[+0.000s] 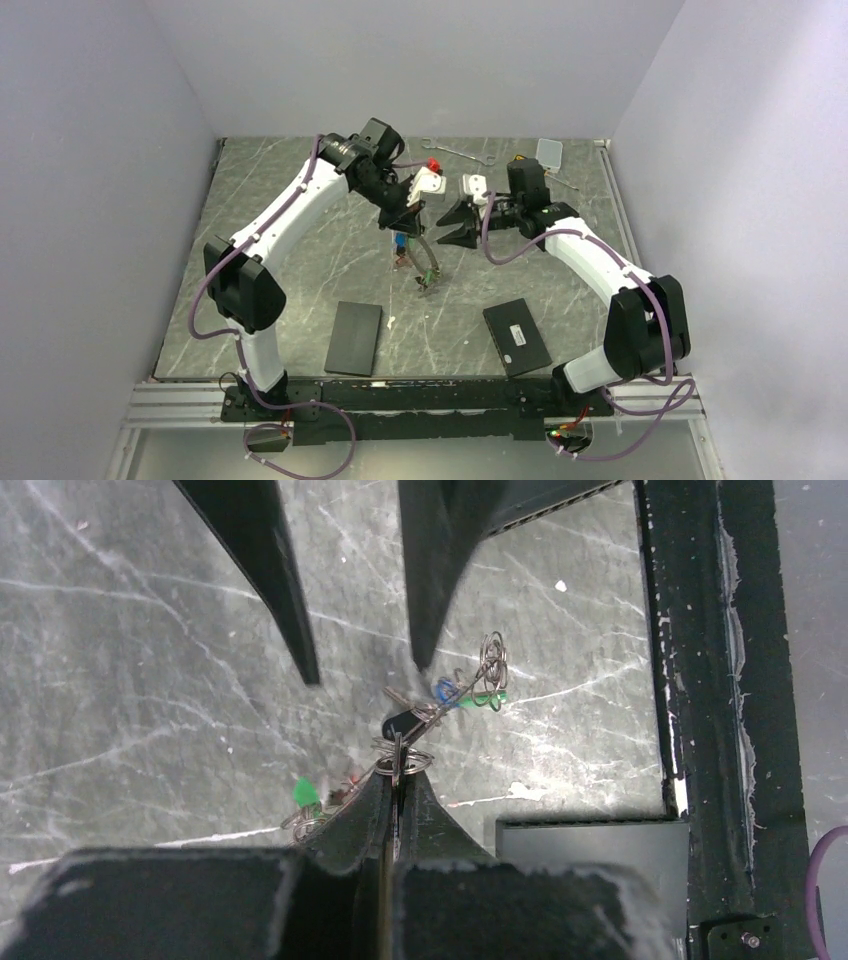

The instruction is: Remove the keys from the keyring

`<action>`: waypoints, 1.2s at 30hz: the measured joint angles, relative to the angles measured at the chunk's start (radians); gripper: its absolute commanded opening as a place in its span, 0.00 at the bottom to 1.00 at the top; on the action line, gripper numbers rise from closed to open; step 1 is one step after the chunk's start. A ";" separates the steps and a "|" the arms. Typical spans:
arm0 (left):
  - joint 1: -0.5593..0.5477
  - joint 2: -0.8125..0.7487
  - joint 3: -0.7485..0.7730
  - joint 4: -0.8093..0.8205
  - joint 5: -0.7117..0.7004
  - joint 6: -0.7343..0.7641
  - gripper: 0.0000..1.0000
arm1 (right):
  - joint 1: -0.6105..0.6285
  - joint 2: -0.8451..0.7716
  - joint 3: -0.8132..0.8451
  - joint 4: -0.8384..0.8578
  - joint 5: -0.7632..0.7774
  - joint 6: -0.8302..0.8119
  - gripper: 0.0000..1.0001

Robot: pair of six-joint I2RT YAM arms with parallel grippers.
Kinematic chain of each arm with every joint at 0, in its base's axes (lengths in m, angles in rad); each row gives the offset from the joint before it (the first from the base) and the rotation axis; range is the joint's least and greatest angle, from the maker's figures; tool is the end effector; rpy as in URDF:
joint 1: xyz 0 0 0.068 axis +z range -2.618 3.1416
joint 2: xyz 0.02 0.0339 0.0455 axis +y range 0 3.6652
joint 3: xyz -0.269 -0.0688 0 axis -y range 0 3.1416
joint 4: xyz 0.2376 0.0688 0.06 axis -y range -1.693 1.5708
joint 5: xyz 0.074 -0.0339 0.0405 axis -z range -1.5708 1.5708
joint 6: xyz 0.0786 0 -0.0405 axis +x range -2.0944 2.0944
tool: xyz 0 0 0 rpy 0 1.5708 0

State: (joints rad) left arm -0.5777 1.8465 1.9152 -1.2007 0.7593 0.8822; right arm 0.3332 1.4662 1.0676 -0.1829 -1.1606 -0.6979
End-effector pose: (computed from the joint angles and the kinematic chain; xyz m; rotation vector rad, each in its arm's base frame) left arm 0.2903 -0.2538 0.3299 1.8052 1.6888 -0.8878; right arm 0.2809 0.1735 0.2862 -1.4391 1.2504 0.9830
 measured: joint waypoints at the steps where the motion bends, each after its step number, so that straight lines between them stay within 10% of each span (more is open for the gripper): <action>1: -0.004 0.000 0.000 -0.001 0.007 0.004 0.00 | 0.017 0.001 0.003 -0.024 -0.001 -0.024 0.45; 36: -0.026 0.010 -0.004 -0.008 0.079 0.025 0.00 | 0.069 0.008 0.073 -0.224 -0.017 -0.139 0.37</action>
State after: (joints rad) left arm -0.6037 1.8568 1.9114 -1.2091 0.8383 0.9073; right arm 0.4019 1.4738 1.1404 -0.4072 -1.1778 -0.8368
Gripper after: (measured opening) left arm 0.025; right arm 0.343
